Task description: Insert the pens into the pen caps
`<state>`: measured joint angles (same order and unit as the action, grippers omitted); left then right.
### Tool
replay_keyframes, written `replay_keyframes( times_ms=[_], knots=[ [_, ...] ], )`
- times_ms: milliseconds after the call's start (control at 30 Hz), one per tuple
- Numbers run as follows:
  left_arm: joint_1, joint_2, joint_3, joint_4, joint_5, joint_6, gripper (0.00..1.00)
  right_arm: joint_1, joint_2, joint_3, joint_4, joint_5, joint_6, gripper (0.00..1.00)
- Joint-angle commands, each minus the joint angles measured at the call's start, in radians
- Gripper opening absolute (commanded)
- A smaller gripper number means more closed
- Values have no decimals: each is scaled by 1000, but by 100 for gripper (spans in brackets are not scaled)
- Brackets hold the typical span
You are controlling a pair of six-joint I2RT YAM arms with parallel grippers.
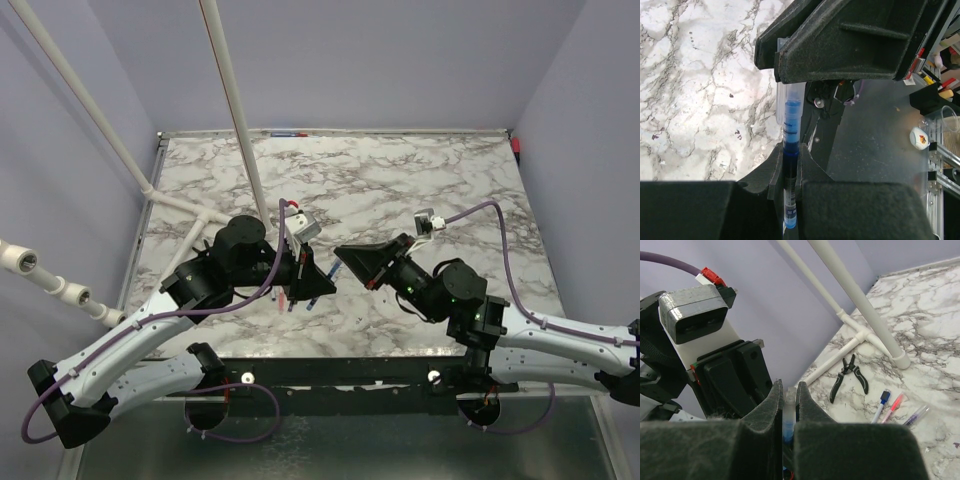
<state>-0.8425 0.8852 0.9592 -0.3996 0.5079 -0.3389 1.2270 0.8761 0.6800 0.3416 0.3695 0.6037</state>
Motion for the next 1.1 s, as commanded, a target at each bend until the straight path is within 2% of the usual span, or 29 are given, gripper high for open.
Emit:
replay_keyframes(
  times_ms=[0, 267, 467, 700, 900, 1067],
  knots=[
    [29, -21, 125, 452, -187, -37, 0, 92, 80, -112, -357, -161, 22, 0],
    [28, 10, 142, 594, -172, -94, 0, 108, 110, -111, -351, -158, 22, 1],
    [28, 28, 152, 623, -150, -114, 0, 113, 105, -105, -321, -155, 20, 0],
    [28, -26, 67, 515, -133, -98, 0, 113, 51, -46, -340, -117, -31, 0],
    [28, -80, 0, 436, -109, -79, 0, 114, 72, 44, -442, -66, -74, 0],
    [28, -128, -61, 332, -145, -40, 0, 112, 69, 102, -472, -16, -107, 0]
  ],
)
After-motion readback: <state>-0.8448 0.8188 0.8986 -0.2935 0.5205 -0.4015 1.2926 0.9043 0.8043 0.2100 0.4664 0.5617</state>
